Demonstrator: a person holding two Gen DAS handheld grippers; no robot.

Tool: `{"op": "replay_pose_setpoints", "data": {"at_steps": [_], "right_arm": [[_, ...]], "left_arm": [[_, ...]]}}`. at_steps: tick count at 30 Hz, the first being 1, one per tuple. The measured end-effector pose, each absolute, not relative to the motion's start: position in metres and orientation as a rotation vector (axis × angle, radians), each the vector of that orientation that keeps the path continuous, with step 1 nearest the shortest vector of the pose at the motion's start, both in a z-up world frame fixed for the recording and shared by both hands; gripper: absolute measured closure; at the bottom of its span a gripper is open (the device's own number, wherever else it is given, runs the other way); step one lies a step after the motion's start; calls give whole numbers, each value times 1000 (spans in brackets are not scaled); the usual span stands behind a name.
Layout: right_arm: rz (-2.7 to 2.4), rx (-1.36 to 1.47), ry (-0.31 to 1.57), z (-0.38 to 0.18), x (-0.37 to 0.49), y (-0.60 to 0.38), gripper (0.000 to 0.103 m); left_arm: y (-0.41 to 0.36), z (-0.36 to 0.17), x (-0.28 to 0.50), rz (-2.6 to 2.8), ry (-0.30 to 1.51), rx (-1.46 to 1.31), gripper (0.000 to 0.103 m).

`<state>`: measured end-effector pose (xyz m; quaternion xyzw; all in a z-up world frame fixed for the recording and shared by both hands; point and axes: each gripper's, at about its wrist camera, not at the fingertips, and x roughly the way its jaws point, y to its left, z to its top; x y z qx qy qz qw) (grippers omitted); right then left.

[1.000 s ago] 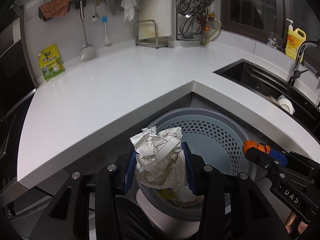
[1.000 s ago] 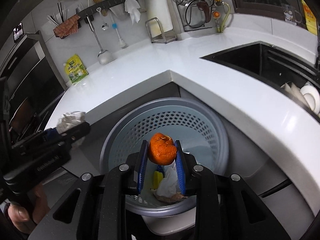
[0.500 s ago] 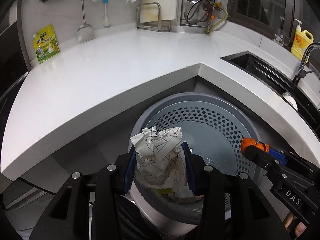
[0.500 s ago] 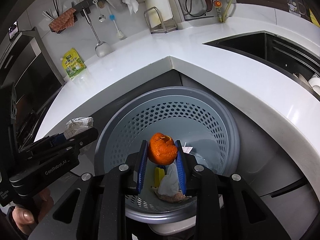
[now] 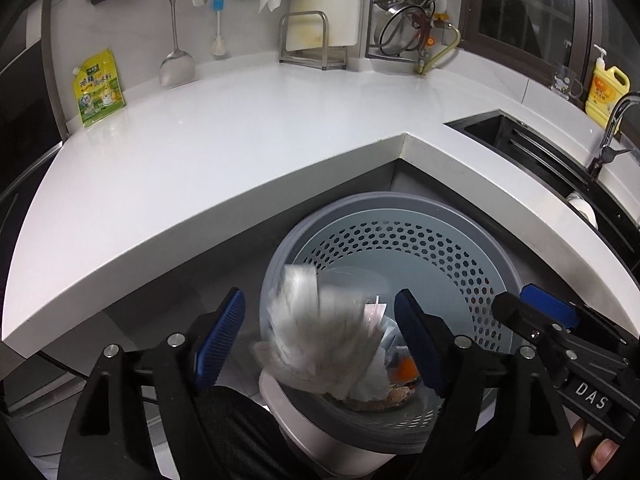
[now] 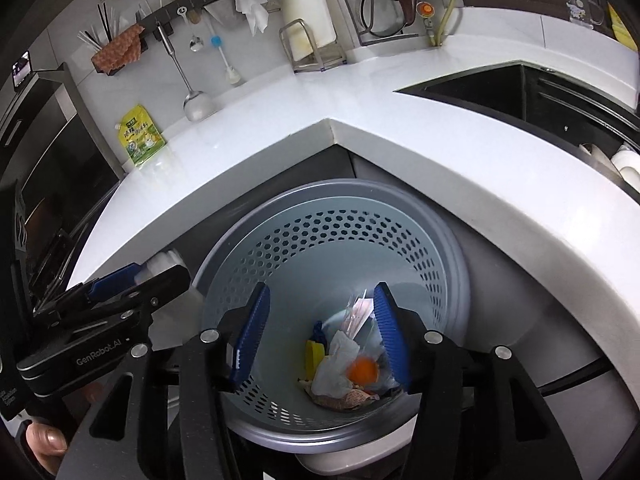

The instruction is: Collect trash

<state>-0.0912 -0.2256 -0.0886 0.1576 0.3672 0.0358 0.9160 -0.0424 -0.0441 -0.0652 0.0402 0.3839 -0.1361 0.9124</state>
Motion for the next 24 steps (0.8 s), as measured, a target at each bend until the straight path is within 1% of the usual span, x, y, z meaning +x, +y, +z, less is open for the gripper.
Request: {"op": "replay_pose_setpoints", "data": {"at_steps": [9,14,17,19,22,24], "right_arm": [[55,339,756,-91,-96,-230,48],[44,338,749,-90,-99,-232,44],[38,339,749,-90,-99,-233,43],[31,338,747,-89,-100,-233,40],[26,333,744,-88,-101,-233,39],[21,328,741,-87,-101,-232,37]], "left_arm": [[-42,-59,-47,-257,781,84,12],[-42,-55,-49,-252,775,84,9],[-42,-55,-49,-249,778,80,7],[-42,-54,-50,-248,781,78,7],[-40,-54,-49,-244,787,73,7],[-40,-55,-49,-242,791,71,6]]}}
